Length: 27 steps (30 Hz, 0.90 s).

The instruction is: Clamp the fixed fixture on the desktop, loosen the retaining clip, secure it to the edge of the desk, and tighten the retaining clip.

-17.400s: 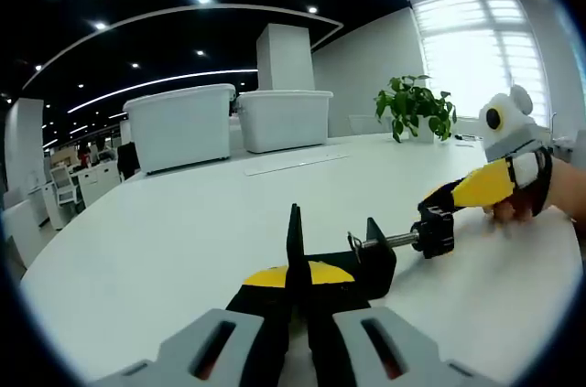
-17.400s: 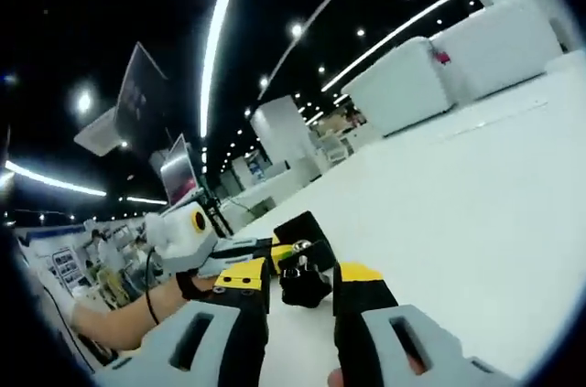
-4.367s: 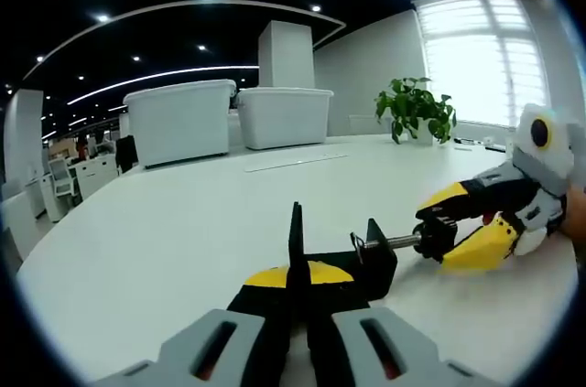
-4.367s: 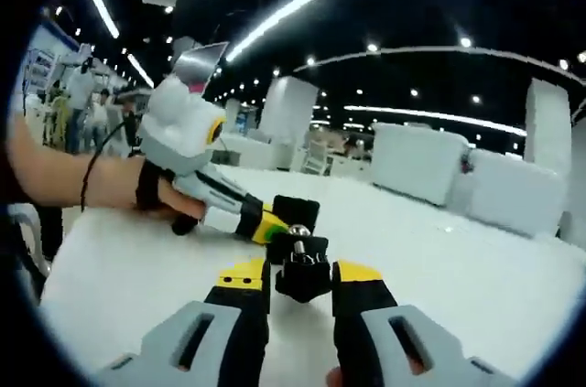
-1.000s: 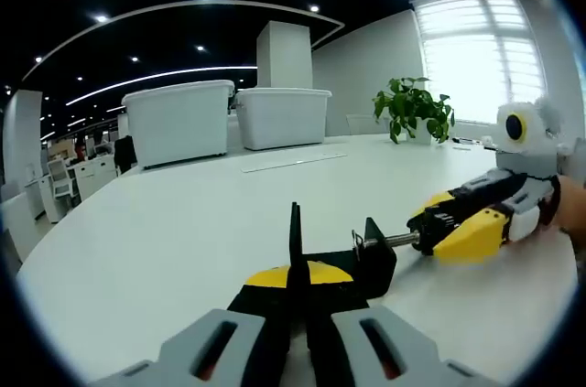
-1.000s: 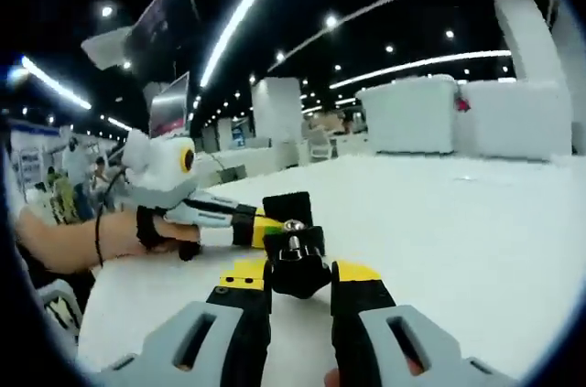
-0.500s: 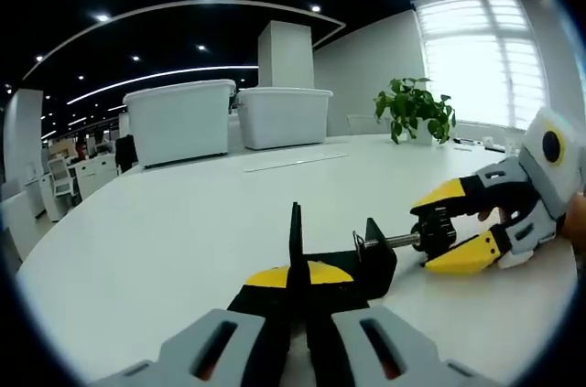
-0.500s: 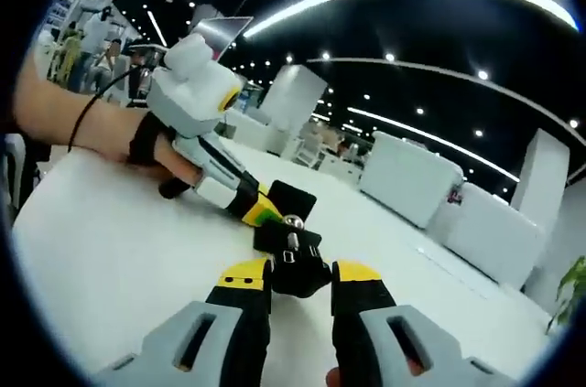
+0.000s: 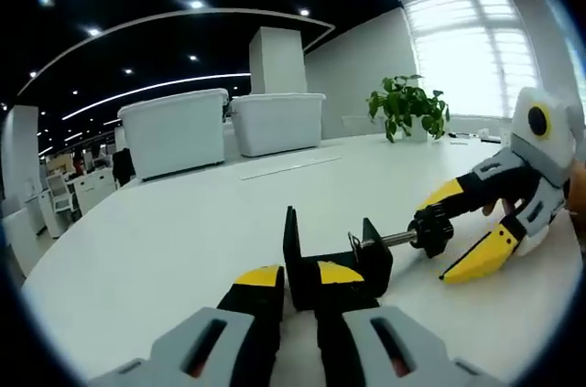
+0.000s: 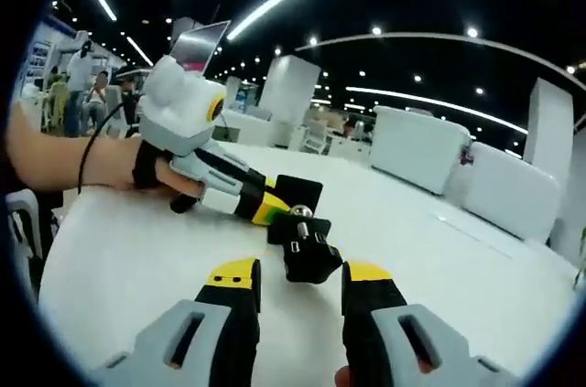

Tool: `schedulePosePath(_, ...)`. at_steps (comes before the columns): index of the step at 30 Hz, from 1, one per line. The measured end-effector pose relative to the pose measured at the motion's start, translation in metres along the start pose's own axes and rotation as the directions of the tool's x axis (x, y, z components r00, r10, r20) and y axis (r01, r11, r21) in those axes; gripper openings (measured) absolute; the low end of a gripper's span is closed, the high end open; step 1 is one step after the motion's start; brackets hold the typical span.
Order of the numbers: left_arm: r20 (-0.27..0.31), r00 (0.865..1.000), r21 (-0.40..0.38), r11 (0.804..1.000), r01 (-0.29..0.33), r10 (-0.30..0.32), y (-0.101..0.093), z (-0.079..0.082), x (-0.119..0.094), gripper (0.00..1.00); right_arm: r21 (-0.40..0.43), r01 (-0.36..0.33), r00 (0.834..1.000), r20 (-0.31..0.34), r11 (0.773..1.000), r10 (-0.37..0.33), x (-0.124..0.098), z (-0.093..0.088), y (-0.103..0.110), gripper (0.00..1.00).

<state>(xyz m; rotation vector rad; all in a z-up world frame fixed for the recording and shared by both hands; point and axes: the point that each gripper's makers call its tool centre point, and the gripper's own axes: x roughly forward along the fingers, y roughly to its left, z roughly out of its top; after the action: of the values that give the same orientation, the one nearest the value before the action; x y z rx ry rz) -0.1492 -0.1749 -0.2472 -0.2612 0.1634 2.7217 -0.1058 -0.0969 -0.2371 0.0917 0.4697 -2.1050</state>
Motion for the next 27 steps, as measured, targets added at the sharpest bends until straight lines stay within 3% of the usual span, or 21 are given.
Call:
schedulePosePath(10,0.011,1.0,0.032,0.999,0.004,-0.004,-0.001,0.003,-0.002,0.22,-0.085,0.025,0.994,-0.1,0.996,-0.033,-0.002,0.027,-0.005,0.29)
schedulePosePath(12,0.042,0.999,0.013,1.0,0.008,-0.009,0.0,0.009,-0.004,0.23,-0.109,0.001,0.991,-0.135,0.994,-0.016,0.004,0.032,-0.001,0.28)
schedulePosePath(14,0.113,0.994,-0.046,0.999,-0.003,0.009,0.006,0.022,-0.01,0.24,-0.123,-0.024,0.985,-0.172,0.992,0.003,0.01,0.034,0.002,0.28)
schedulePosePath(18,0.21,0.977,-0.14,0.99,-0.018,0.047,0.022,0.039,-0.024,0.24,-0.168,-0.075,0.958,-0.285,0.983,0.025,0.016,0.032,0.009,0.26)
schedulePosePath(19,0.22,0.975,-0.16,0.987,0.006,0.03,0.02,0.04,-0.026,0.25,-0.18,-0.088,0.948,-0.316,0.98,0.027,0.017,0.031,0.009,0.25)
schedulePosePath(23,0.289,0.953,-0.268,0.964,-0.007,0.088,0.038,0.052,-0.036,0.23,-0.218,-0.13,0.9,-0.435,0.967,0.023,0.023,0.026,0.008,0.21)
schedulePosePath(27,0.311,0.945,-0.311,0.95,0.003,0.099,0.045,0.053,-0.043,0.23,-0.245,-0.168,0.858,-0.513,0.955,0.02,0.028,0.025,0.011,0.21)
